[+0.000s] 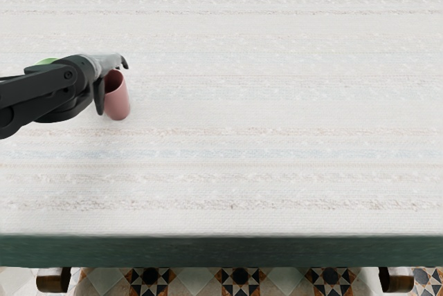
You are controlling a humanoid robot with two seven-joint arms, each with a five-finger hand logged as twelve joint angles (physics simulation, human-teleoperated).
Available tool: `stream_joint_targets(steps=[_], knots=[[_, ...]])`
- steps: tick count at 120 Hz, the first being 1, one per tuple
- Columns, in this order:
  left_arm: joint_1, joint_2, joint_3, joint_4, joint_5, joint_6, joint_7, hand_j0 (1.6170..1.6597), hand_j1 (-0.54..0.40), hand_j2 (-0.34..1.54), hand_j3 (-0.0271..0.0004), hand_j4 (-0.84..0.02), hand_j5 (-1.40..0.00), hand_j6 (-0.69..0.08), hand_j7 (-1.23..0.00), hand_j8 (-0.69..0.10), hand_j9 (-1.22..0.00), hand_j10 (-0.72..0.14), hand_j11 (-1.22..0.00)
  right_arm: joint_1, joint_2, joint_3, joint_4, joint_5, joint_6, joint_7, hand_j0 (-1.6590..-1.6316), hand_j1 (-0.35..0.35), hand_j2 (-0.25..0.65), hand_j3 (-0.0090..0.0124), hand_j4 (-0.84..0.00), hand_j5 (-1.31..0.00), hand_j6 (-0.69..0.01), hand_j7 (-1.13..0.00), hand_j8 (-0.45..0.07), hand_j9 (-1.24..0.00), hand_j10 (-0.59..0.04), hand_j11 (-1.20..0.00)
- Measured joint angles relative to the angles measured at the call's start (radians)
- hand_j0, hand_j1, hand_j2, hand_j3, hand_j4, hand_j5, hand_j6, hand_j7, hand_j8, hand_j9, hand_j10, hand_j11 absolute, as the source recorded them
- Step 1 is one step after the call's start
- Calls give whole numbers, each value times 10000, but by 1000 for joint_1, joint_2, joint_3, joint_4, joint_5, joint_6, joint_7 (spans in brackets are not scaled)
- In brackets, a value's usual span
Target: Pick up cup and place in cup with left hand
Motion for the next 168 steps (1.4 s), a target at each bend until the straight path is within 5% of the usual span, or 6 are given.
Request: stream_joint_targets(steps=[50, 74, 97, 106, 133, 168], knots=[[8, -14, 0, 2, 4, -2, 1, 16569, -534, 744, 0, -3526, -4523, -3580, -4496, -3042, -4477, -3579, -4435, 1, 0, 0, 0, 0, 0, 0, -16581, -3203, -49, 0, -240, -311, -240, -311, -240, -311, -240, -311], [0, -15, -1, -1, -1, -1, 0, 16536, -327, -197, 0, -4275, -5556, -3361, -5533, -3444, -5677, -4121, -5666, 2, 0, 0, -1, 0, 0, 0, -16581, -3202, -50, 0, -240, -311, -239, -311, -239, -311, -238, -311], [-7, -17, -1, -2, -8, -2, 0, 16530, -669, -5, 0, -4406, -5965, -2758, -5963, -2124, -6101, -4245, -6113, 3, 0, 1, -2, 0, 0, 0, -16581, -3202, -50, 0, -239, -310, -239, -311, -238, -311, -237, -311], [-12, -17, -1, -5, -9, -6, 0, 16530, -932, 386, 0, -4381, -6071, -2778, -6072, -2719, -6174, -4255, -6189, 3, 0, 1, -2, 0, 0, 0, -16581, -3202, -49, 0, -239, -311, -239, -311, -238, -311, -237, -311], [-87, -18, -3, -22, -23, -43, 0, 16503, -1431, 1586, 0, -4128, -6011, -2335, -6208, -2219, -6325, -3977, -6363, 5, 0, 2, -2, 0, 0, 0, -16581, -3202, -49, 0, -239, -311, -238, -311, -238, -311, -237, -311], [-171, 22, -14, -68, -23, -151, 0, 16531, -726, 968, 0, -4379, -5894, -3161, -5982, -3247, -6089, -4248, -6108, 6, 0, 2, -2, 0, 0, 0, -16581, -3203, -49, 0, -239, -311, -239, -311, -239, -311, -238, -311]])
